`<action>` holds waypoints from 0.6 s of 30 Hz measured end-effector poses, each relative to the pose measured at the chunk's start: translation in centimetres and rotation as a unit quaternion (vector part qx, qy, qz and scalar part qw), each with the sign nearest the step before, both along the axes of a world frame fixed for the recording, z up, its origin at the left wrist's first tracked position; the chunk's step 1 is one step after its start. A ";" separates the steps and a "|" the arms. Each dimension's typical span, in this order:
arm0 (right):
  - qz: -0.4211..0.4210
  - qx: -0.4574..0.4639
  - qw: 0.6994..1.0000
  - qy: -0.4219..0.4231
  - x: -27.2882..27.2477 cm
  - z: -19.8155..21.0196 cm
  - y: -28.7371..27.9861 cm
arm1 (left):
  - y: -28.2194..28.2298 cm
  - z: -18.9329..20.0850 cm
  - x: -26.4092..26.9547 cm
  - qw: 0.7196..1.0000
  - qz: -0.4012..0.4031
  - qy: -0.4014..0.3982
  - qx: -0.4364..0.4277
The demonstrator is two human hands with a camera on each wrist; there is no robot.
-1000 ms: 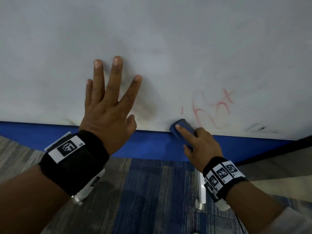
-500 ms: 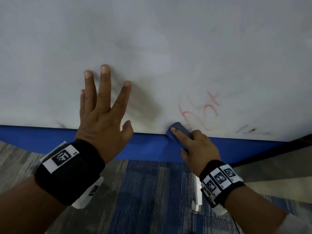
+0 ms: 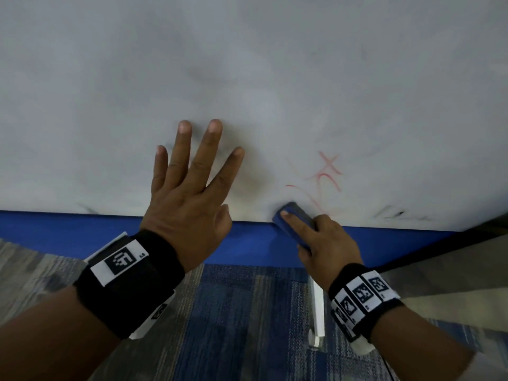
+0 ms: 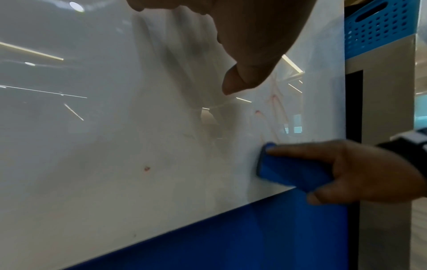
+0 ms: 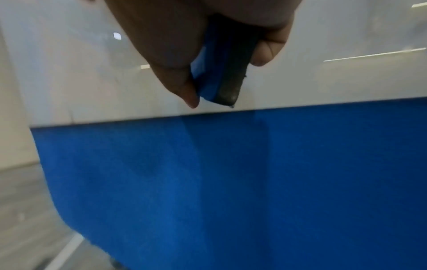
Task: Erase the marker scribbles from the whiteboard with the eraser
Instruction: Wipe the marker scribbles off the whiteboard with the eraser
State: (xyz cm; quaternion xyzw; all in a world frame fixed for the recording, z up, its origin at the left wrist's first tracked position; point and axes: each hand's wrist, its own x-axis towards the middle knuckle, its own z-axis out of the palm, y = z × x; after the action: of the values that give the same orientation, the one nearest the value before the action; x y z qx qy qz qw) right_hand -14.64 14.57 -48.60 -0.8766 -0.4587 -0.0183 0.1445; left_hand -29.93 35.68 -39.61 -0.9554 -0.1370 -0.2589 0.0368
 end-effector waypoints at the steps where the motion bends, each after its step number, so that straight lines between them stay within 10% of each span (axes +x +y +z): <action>1: -0.002 0.050 0.999 -0.013 0.0 1.1 0.4 | -0.1 0.0 0.0 1.000 0.004 0.001 -0.005; 5: -0.002 0.191 0.981 -0.037 0.0 4.8 2.8 | -0.8 -0.2 0.4 1.000 0.015 -0.001 -0.021; 12: 0.013 -0.044 0.999 -0.006 0.9 -0.7 -0.8 | -1.3 -0.4 0.6 0.999 0.025 -0.004 -0.032; 18: -0.035 0.273 0.960 -0.040 2.2 7.8 0.9 | -2.4 -0.4 1.0 0.997 0.046 0.005 -0.055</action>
State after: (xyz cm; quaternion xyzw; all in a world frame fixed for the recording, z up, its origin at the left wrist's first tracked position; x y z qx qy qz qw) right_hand -12.44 15.47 -40.79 -0.8177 -0.4107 -0.1828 0.3596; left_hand -28.89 33.33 -40.02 -0.9499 -0.1948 -0.2443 -0.0037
